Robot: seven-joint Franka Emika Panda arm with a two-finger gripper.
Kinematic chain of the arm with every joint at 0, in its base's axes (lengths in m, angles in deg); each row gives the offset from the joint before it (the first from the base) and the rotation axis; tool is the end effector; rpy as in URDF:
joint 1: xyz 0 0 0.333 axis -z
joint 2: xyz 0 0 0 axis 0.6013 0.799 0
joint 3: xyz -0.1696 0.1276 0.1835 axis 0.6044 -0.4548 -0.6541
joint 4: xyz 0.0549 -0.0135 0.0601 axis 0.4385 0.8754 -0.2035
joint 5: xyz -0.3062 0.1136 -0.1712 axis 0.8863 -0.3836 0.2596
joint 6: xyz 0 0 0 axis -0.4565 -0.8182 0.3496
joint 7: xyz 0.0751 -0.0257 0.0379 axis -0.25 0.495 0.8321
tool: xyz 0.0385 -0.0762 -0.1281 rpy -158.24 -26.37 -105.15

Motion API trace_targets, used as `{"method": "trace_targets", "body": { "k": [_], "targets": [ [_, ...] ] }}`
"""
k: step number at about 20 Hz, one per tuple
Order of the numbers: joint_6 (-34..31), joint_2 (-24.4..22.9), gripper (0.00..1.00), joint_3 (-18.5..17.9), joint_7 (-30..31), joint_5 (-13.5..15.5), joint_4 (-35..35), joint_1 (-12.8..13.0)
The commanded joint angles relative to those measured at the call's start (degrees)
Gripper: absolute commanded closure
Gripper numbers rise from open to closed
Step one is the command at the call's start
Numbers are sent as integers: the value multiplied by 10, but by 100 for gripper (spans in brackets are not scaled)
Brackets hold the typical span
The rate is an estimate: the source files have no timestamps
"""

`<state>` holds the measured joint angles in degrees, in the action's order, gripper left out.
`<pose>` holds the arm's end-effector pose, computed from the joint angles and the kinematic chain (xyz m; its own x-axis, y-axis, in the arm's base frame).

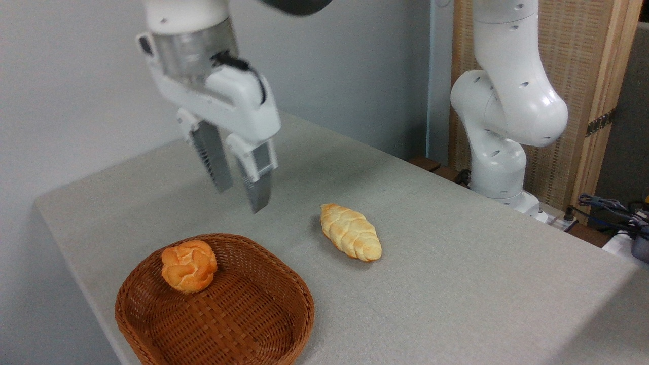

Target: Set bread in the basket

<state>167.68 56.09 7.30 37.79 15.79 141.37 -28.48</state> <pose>0.5586 -0.0238 0.5221 0.7854 -0.6181 0.0343 -0.6180 -0.7798 0.0999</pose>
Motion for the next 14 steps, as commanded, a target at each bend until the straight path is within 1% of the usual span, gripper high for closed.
{"method": "trace_targets", "body": {
  "k": [1,3,4,7,9,11,12,14],
  "targets": [
    [28,-71,0,15,-38,6,91,-13],
    [70,-104,0,17,-39,5,145,-13],
    [72,-108,0,18,-39,0,151,-13],
    [71,-108,0,28,-38,-19,150,-14],
    [69,-108,0,31,-33,-23,148,-14],
    [65,-107,0,47,-28,-23,137,-29],
    [56,-106,0,54,-22,-23,124,-34],
    [16,-102,0,54,-20,-22,93,-34]
  ]
}}
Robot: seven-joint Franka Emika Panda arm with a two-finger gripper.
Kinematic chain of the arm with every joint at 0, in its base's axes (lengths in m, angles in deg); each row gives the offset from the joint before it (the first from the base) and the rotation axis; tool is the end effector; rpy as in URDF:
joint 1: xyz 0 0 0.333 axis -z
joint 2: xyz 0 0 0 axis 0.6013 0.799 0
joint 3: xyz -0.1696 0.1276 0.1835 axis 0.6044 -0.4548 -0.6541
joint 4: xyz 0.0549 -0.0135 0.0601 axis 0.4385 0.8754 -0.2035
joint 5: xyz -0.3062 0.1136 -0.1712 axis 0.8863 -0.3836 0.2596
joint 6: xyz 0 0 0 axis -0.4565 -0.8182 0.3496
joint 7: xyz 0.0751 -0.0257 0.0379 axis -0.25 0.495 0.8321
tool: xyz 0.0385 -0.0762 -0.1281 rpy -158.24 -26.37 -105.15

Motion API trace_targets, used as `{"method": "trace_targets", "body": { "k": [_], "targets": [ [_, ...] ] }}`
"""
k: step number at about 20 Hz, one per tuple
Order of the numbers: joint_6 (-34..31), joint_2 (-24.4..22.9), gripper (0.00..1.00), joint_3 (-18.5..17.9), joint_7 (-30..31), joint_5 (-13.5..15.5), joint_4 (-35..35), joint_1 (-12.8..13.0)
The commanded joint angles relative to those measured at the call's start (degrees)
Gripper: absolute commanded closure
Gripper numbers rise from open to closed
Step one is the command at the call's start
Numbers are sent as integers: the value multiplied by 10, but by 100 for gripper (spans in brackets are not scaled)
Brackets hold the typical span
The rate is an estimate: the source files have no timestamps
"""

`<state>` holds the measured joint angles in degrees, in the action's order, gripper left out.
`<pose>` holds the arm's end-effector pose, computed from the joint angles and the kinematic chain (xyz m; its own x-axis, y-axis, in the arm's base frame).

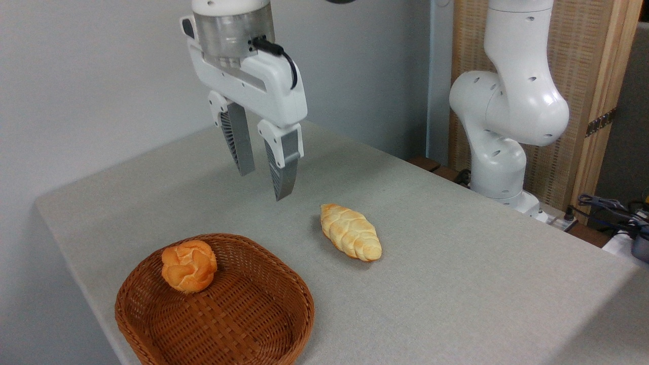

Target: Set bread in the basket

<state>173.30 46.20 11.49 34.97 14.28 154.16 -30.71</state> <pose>0.5211 -0.0321 0.5229 0.7352 -0.6742 0.0701 -0.6778 -0.7325 0.0642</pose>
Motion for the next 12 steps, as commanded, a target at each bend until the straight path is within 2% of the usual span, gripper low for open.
{"method": "trace_targets", "body": {
  "k": [1,12],
  "targets": [
    [-51,-1,0,12,7,-7,-42,-12],
    [-53,17,0,-1,0,-7,-76,-12]
  ]
}}
